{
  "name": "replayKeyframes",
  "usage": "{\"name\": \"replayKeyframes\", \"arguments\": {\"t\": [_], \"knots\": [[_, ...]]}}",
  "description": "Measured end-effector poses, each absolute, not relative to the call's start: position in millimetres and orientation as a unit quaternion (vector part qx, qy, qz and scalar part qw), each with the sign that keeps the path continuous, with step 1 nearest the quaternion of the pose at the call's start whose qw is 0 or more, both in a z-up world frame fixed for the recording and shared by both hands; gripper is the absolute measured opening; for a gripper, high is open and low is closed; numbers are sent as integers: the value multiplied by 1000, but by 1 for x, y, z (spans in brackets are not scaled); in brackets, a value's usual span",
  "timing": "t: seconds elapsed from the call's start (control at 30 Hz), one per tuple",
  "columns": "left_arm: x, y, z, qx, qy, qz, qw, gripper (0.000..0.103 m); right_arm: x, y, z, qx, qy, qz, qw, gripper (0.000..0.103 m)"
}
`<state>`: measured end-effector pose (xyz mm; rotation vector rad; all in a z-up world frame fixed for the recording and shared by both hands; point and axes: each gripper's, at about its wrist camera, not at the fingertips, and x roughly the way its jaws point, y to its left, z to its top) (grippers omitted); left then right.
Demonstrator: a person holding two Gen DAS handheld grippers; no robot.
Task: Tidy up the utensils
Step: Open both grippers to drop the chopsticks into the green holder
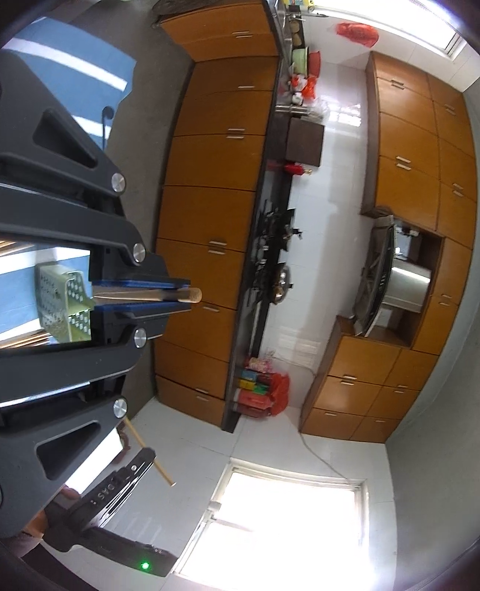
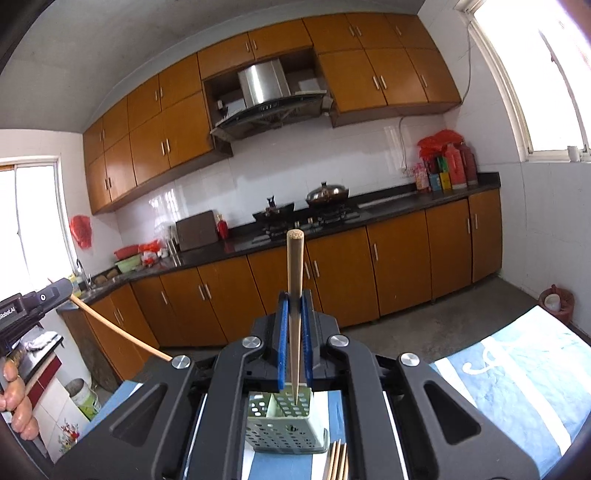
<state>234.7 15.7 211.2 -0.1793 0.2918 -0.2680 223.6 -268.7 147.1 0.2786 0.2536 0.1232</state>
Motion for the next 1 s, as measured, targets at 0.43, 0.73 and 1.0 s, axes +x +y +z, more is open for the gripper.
{"name": "replayKeyframes", "arguments": {"t": [0.43, 0.73, 1.0], "knots": [[278, -10, 141, -77, 216, -122, 966, 7, 241, -261, 118, 140, 182, 66, 971, 8], [275, -4, 132, -86, 228, -118, 963, 12, 220, -273, 132, 146, 164, 65, 973, 30], [226, 27, 142, -103, 207, -103, 968, 33, 183, -301, 95, 133, 217, 11, 967, 30]]}}
